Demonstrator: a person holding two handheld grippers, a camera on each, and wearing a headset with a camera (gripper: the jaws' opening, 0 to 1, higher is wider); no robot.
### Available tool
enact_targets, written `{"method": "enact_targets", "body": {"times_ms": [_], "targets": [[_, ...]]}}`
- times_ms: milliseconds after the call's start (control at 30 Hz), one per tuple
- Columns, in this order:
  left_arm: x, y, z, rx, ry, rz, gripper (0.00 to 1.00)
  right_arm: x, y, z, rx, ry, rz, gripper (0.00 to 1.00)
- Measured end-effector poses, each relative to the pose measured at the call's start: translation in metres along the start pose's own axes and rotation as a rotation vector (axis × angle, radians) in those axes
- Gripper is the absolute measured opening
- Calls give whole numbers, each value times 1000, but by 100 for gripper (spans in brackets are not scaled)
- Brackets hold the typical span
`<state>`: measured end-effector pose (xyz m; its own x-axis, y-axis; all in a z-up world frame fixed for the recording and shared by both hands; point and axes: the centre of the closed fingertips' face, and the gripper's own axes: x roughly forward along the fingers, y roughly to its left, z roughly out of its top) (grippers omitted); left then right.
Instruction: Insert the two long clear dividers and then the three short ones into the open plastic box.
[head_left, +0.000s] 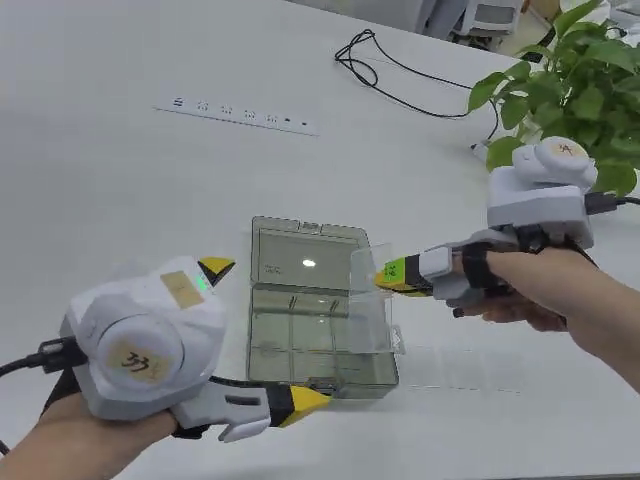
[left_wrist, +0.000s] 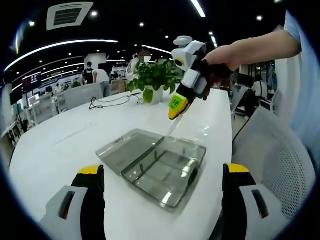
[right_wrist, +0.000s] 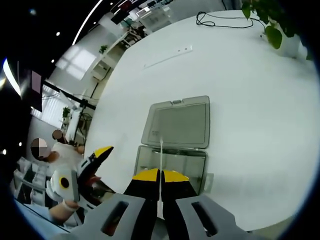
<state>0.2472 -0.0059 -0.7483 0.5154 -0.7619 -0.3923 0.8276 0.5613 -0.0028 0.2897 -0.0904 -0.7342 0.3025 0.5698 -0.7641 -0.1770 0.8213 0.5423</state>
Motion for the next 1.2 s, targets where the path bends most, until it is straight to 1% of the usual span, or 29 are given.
{"method": "enact_targets", "body": {"times_ms": [33, 100, 133, 167, 233, 267, 300, 333, 367, 400, 433, 500, 533, 567, 600, 667, 700, 733, 767, 800, 867, 933, 967, 1067, 1133, 1200], "targets": [[-1, -1, 0, -4, -6, -2, 100, 0, 0, -1, -1, 17, -9, 1], [-1, -2, -4, -19, -3, 4, 100, 0, 2, 0, -1, 29, -26, 1], [-3, -3, -3, -40, -25, 4, 100, -2, -2, 2, 2, 38, -31, 1], [-4, -3, -2, -53, -32, 7, 100, -2, -2, 4, 4, 48, -38, 1], [-5, -2, -5, -55, -24, 15, 99, -1, -3, 3, 6, 76, -56, 1], [-6, -3, -5, -53, -28, 17, 98, 0, -2, 2, 9, 92, -66, 1], [-7, -4, -5, -59, -31, 17, 98, 0, -2, -2, 20, 126, -74, 1], [-7, -4, -5, -62, -34, 16, 98, 1, -5, -2, 24, 138, -76, 1], [-8, -4, -4, -62, -39, 18, 98, 2, -6, -5, 29, 175, -80, 1], [-8, -4, -5, -61, -39, 20, 97, 5, -9, -3, 33, 176, -90, 1], [-8, -5, -5, -62, -37, 20, 96, 4, -12, -6, 28, 209, -112, 1], [-8, -5, -7, -72, -35, 18, 96, 6, -14, -5, 22, 221, -130, 1], [-7, -6, -8, -74, -33, 19, 95, 9, -18, -5, 31, 234, -142, 1], [-8, -6, -8, -76, -33, 20, 95, 11, -19, -3, 37, 233, -139, 1], [-7, -6, -8, -81, -34, 22, 95, 12, -18, -5, 72, 241, -132, 1], [-8, -7, -9, -88, -38, 26, 94, 15, -19, -5, 76, 243, -132, 1], [-8, -7, -8, -95, -42, 29, 93, 16, -21, -9, 93, 262, -145, 1], [-8, -7, -8, -100, -45, 29, 93, 16, -25, -13, 88, 283, -168, 1], [-8, -7, -8, -102, -46, 29, 92, 17, -28, -13, 78, 289, -179, 1], [-8, -8, -8, -104, -45, 27, 92, 19, -32, -13, 90, 293, -191, 1], [-9, -8, -9, -103, -43, 27, 92, 22, -36, -11, 123, 292, -192, 1], [-9, -6, -9, -106, -41, 29, 92, 24, -37, -13, 136, 298, -194, 1], [-9, -4, -8, -112, -48, 33, 91, 25, -38, -13, 135, 299, -200, 1], [-9, -2, -7, -116, -52, 39, 90, 28, -40, -9, 145, 291, -206, 1], [-9, -2, -8, -123, -53, 39, 90, 30, -38, -8, 150, 286, -202, 1], [-9, -1, -8, -123, -52, 38, 90, 33, -36, -6, 138, 293, -207, 1]]}}
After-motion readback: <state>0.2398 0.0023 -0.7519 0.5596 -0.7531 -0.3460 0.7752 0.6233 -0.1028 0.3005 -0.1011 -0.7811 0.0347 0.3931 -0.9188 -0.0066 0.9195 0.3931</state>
